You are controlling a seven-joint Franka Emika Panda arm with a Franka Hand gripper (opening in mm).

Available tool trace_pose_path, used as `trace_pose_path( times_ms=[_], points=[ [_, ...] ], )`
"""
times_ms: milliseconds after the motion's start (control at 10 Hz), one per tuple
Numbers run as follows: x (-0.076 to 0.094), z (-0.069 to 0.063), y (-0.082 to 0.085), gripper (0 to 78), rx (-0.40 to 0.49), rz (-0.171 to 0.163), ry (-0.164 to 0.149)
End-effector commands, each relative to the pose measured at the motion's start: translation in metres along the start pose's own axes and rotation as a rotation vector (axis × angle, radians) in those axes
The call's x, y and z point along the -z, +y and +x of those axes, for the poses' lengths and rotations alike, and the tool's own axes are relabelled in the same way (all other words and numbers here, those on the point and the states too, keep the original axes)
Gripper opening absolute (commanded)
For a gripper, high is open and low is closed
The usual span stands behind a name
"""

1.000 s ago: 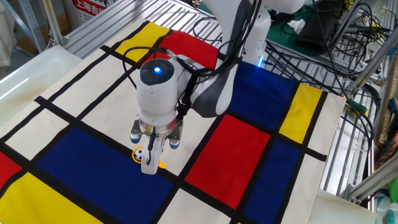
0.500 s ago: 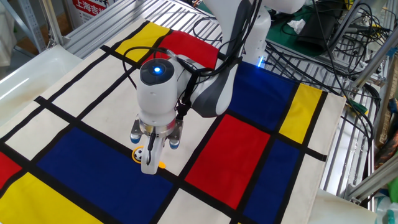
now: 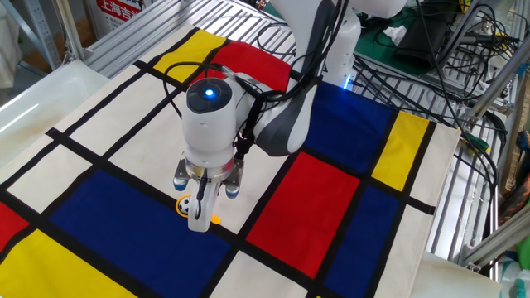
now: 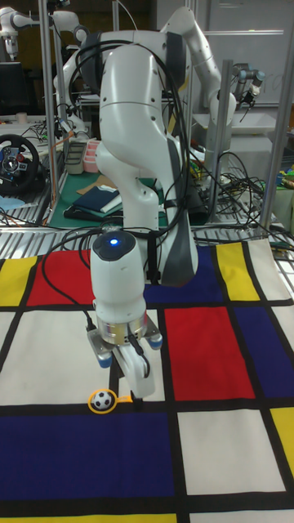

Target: Attach the bubble ring to the ball

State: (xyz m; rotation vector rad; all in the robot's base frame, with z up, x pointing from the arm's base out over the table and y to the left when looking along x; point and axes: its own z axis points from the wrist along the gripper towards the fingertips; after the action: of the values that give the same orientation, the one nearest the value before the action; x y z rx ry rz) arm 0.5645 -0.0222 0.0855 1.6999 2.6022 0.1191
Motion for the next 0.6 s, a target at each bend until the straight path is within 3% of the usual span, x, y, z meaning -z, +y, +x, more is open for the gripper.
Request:
trace_pose_path(
  times_ms=[100,400,600],
  points=[
    [0.034,0.007,-0.007,77.4,0.170,0.005,-0.017],
    [0.043,0.014,-0.009,77.4,0.279,0.024,-0.045],
    [0.055,0.011,-0.014,77.4,0.374,0.025,-0.033]
  ],
)
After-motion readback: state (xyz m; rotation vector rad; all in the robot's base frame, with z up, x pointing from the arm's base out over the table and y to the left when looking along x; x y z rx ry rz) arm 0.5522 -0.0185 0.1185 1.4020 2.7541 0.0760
